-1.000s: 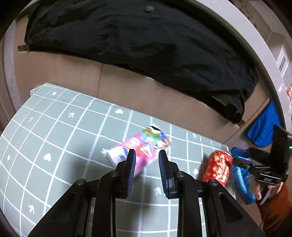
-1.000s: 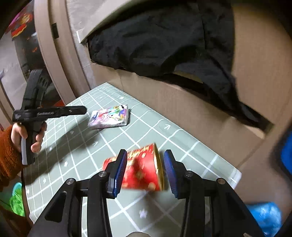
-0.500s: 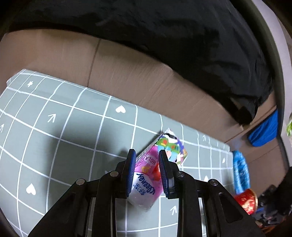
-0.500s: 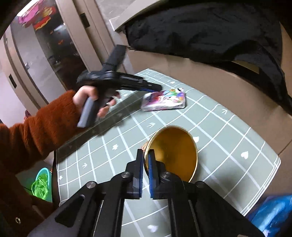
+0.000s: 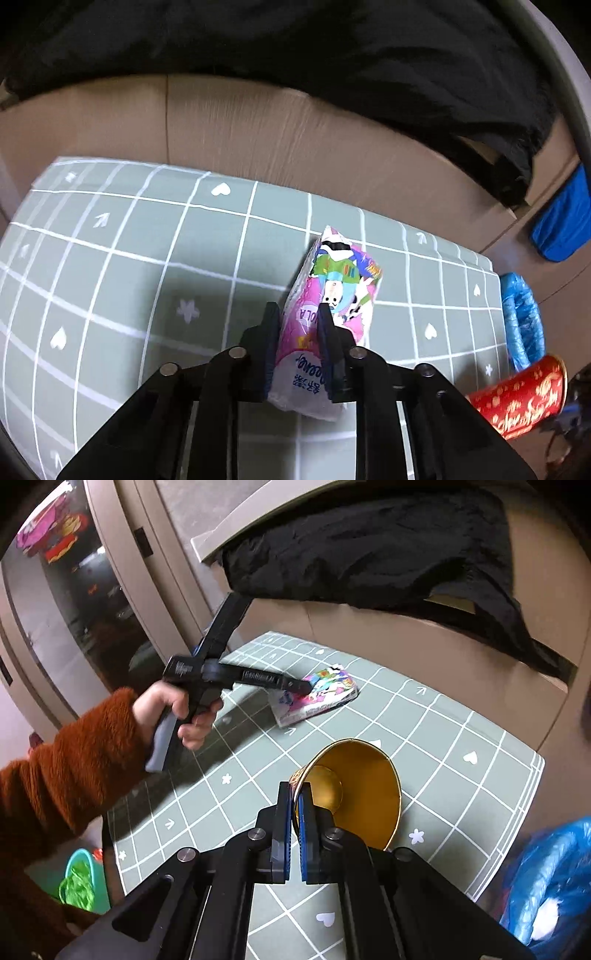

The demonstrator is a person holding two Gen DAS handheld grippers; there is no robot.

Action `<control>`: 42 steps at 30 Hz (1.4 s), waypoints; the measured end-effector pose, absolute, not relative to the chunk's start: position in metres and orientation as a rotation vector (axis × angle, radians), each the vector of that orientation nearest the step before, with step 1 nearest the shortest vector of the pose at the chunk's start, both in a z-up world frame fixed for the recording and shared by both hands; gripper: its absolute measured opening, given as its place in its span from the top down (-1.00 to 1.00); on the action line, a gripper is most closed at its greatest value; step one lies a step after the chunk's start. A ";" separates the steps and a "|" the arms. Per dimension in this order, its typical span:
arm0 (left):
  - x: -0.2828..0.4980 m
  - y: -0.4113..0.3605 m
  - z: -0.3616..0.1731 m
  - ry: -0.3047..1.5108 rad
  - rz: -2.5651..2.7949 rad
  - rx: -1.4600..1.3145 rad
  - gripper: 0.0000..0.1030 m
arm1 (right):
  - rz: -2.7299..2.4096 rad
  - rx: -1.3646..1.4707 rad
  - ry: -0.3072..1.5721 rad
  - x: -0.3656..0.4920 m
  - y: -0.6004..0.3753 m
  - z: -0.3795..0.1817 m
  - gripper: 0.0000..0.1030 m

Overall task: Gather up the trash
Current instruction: 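Lift and carry the cup and tissue pack with both tools over the bin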

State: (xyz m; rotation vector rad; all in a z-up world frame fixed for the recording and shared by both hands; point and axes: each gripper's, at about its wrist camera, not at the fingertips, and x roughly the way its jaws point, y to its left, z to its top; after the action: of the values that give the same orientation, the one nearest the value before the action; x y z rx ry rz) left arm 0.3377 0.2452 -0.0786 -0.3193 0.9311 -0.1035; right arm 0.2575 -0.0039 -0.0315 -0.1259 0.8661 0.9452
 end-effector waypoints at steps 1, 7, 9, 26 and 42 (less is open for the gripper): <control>0.327 0.243 -0.074 0.910 -0.094 -0.335 0.66 | 0.941 -0.123 0.859 0.255 -0.005 -0.030 0.94; 0.256 0.215 -0.028 0.746 -0.034 -0.347 0.67 | 0.886 -0.117 0.802 0.239 -0.018 -0.015 0.94; 0.238 0.204 -0.011 0.704 -0.010 -0.337 0.67 | 0.873 -0.116 0.779 0.232 -0.023 -0.008 0.94; 0.167 0.084 0.120 0.387 -0.077 -0.235 0.67 | 0.701 -0.146 0.509 0.191 -0.123 0.084 0.94; 0.204 -0.078 0.153 0.334 -0.279 -0.128 0.67 | 0.400 -0.062 0.422 0.191 -0.279 0.106 0.94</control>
State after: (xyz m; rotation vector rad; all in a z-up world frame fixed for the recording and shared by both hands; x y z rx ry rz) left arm 0.2039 -0.0784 0.1531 -0.1282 0.3342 -0.2790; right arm 0.1911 -0.2792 0.1056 -0.0619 0.4218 0.4003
